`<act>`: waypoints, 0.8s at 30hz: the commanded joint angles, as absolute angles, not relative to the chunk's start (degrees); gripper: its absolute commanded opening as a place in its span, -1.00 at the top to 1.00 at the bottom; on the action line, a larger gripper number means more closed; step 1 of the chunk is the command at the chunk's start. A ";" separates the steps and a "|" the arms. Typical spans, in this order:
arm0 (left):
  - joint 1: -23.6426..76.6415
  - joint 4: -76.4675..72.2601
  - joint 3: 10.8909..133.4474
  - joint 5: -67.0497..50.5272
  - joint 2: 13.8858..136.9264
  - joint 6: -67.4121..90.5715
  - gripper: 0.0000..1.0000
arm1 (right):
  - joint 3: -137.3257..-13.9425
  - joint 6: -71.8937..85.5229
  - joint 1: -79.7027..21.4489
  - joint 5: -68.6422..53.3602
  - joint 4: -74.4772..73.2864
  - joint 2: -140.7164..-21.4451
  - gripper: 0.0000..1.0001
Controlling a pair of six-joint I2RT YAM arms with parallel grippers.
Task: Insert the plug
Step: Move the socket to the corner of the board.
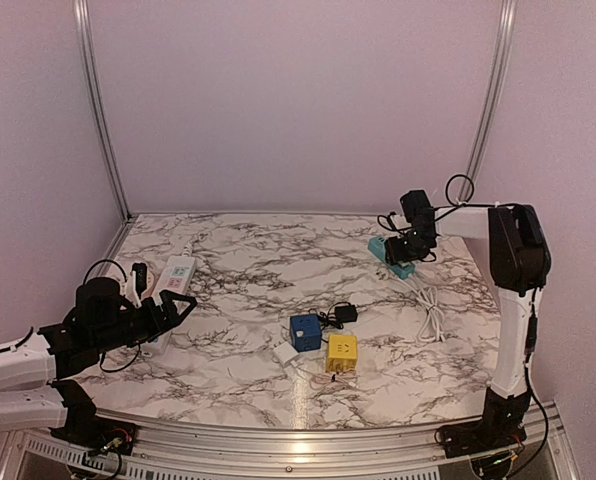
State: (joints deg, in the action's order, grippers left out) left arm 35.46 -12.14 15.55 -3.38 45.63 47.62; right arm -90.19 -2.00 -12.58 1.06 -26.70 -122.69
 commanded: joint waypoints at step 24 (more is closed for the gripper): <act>35.60 -11.45 12.57 -2.69 41.16 47.35 -0.98 | -82.73 -0.27 -2.25 10.10 -28.04 -115.65 -0.18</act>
